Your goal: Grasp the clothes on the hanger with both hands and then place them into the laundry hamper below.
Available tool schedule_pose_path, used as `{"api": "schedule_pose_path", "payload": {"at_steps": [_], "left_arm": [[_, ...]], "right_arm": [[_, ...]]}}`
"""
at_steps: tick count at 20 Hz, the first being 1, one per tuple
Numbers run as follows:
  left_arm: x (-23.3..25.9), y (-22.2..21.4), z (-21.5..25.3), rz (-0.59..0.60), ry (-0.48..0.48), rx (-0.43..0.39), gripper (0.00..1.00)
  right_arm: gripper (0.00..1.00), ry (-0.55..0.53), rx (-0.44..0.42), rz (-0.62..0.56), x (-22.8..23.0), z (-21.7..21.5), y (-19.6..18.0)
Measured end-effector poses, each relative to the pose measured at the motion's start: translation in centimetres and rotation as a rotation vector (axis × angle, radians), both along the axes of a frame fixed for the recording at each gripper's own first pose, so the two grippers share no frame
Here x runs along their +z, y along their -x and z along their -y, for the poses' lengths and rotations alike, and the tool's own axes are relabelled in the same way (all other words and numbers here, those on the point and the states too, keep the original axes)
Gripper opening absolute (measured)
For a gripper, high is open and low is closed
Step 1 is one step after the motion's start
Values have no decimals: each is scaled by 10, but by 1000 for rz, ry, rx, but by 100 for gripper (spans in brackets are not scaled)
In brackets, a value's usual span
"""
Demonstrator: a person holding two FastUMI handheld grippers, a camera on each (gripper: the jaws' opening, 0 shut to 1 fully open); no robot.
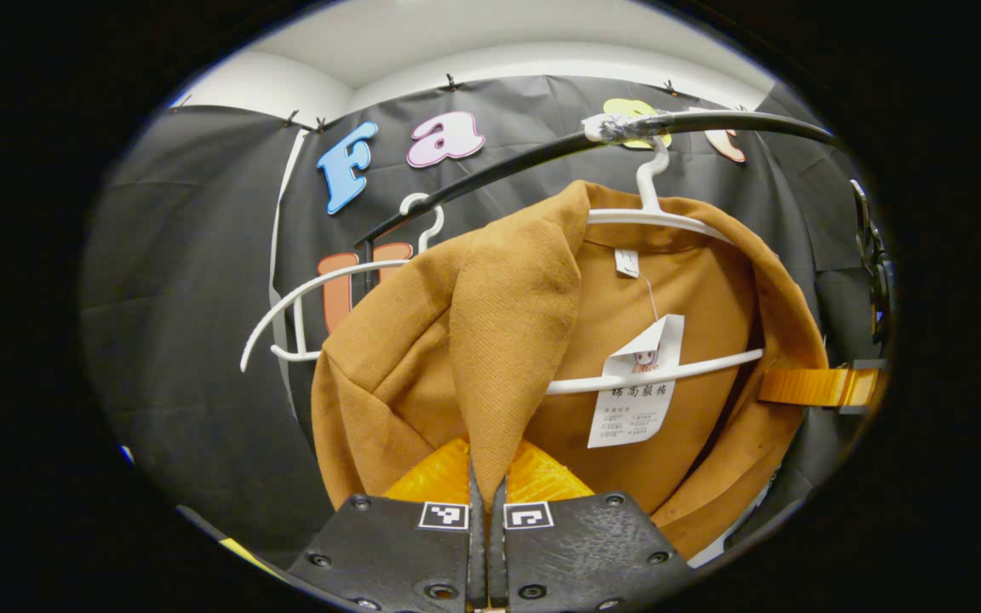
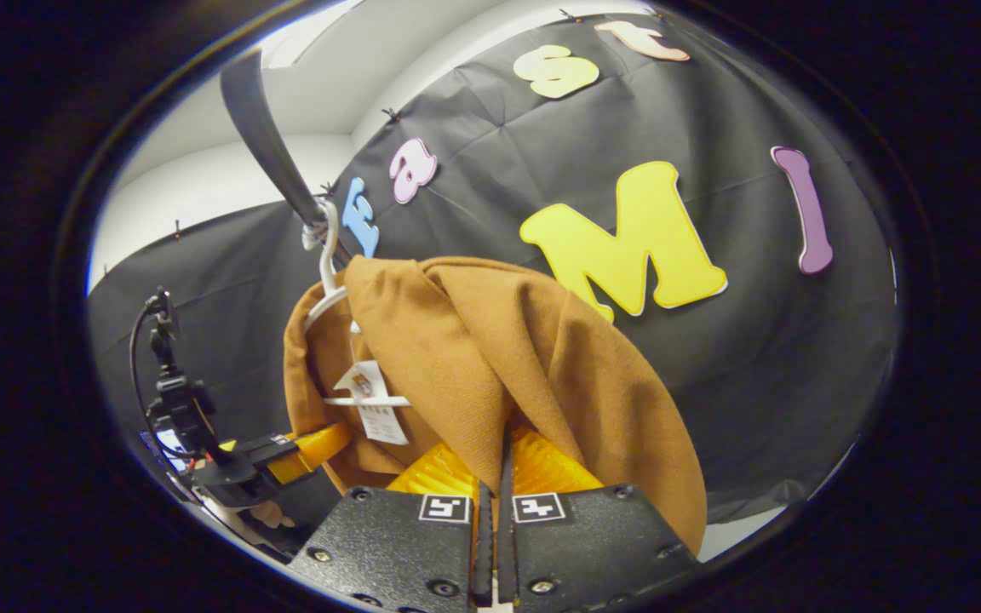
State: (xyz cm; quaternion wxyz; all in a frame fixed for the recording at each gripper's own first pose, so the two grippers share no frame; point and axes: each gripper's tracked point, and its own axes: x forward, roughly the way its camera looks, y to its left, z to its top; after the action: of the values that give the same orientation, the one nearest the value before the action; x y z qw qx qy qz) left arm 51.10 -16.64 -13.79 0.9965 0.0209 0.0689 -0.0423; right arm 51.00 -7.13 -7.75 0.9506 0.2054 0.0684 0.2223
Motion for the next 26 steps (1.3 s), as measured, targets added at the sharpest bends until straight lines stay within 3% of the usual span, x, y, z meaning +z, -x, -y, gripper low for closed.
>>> {"api": "schedule_pose_path", "payload": {"at_steps": [6,9,10,12,14,15,16,17,18,19,21,26], "left_arm": [[16,15,1,9,39,-53,1],[30,17,-1,31,64,-66,5],[36,19,-1,43,75,-73,0],[48,21,-3,61,104,-80,0],[60,22,-7,77,160,-89,5],[67,22,-12,88,180,-87,0],[74,23,-21,107,184,-67,5],[82,24,-29,123,190,-57,0],[86,21,-39,133,193,-36,5],[89,18,-48,136,188,-18,0],[98,11,-59,144,182,1,5],[113,-11,-68,128,220,-9,0]], "right_arm": [[5,-272,135,-6,27,9,11],[5,-339,168,20,42,12,13],[5,-376,188,37,53,11,17],[5,-418,188,54,63,16,15],[5,-448,171,76,73,24,10],[5,-464,154,87,77,29,7],[5,-473,129,103,81,37,4],[5,-482,101,118,84,44,0],[5,-489,78,127,86,49,-2],[5,-500,61,137,89,53,-4],[5,-515,18,161,96,62,-9],[5,-453,-138,198,100,82,-27]]}}
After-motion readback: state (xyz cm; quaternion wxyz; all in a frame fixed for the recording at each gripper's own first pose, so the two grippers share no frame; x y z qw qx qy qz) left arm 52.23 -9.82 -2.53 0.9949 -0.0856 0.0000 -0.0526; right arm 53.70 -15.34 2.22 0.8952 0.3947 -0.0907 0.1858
